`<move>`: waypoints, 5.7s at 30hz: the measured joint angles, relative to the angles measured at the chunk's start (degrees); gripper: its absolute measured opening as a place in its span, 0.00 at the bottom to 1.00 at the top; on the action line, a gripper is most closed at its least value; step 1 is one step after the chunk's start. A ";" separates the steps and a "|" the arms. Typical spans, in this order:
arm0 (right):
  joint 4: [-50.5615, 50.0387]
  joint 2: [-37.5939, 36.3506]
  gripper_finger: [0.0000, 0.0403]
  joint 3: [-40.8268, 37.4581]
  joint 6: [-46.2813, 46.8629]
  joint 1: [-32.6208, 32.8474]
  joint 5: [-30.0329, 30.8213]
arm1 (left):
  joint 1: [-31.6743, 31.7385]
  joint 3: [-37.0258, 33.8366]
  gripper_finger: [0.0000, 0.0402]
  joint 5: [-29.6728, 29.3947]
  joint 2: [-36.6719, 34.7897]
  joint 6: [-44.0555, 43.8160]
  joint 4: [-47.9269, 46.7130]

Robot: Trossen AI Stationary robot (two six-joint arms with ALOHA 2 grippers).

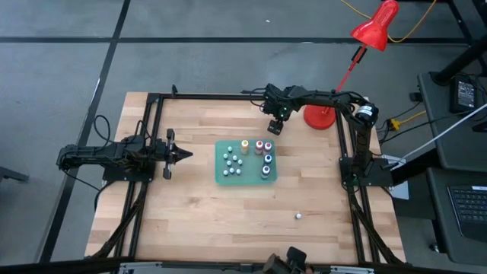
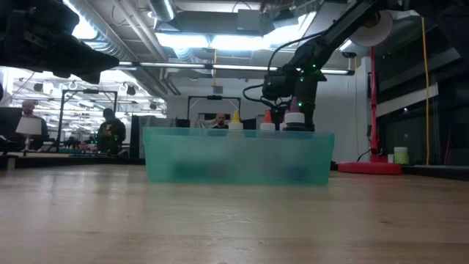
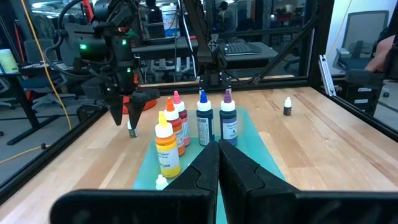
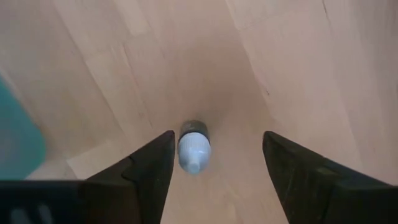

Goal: Pick & Place food coloring
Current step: Put the small green food coloring bottle into the green bin, then put the small purple food coloring bottle into the green bin

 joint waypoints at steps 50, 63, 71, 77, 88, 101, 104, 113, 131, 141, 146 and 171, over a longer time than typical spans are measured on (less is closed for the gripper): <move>-1.76 -0.31 0.15 0.00 -0.63 -0.04 -0.73 | 0.00 0.00 0.01 0.00 0.00 0.00 0.00; -8.47 -8.19 0.15 6.10 -0.02 1.18 -1.41 | 0.00 0.00 0.01 0.00 0.02 0.00 0.00; -13.83 -12.37 0.16 14.89 -0.25 6.12 -3.24 | 0.00 0.00 0.01 0.00 0.02 0.00 0.01; -17.09 -12.70 0.15 22.99 -0.22 13.25 -4.92 | 0.00 0.00 0.01 0.00 0.02 0.00 0.01; -17.13 -12.70 0.16 27.18 1.77 27.65 -2.36 | 0.00 0.00 0.01 0.00 0.02 0.00 0.00; -9.94 -7.65 0.16 18.51 14.14 36.11 -0.37 | 0.00 0.00 0.01 0.00 0.02 0.00 0.00; -8.84 -4.77 0.16 17.97 15.92 36.54 -0.38 | 0.00 0.00 0.01 0.00 0.02 0.00 0.00; -6.64 3.46 0.17 17.94 18.21 36.48 -0.39 | 0.00 0.00 0.01 0.00 0.02 0.00 0.00; -3.10 11.63 0.17 17.97 18.27 36.48 -0.50 | 0.00 0.00 0.01 0.00 0.02 0.02 0.02; -2.89 11.65 0.20 18.01 19.57 36.43 -1.55 | 0.00 0.00 0.01 0.00 0.02 0.00 0.00; -3.11 11.67 0.25 18.01 19.76 36.37 -2.01 | 0.00 0.00 0.01 0.00 0.02 0.00 0.00; -34.04 11.38 0.33 47.79 16.54 40.09 17.60 | 0.00 0.00 0.01 0.00 0.02 0.00 0.00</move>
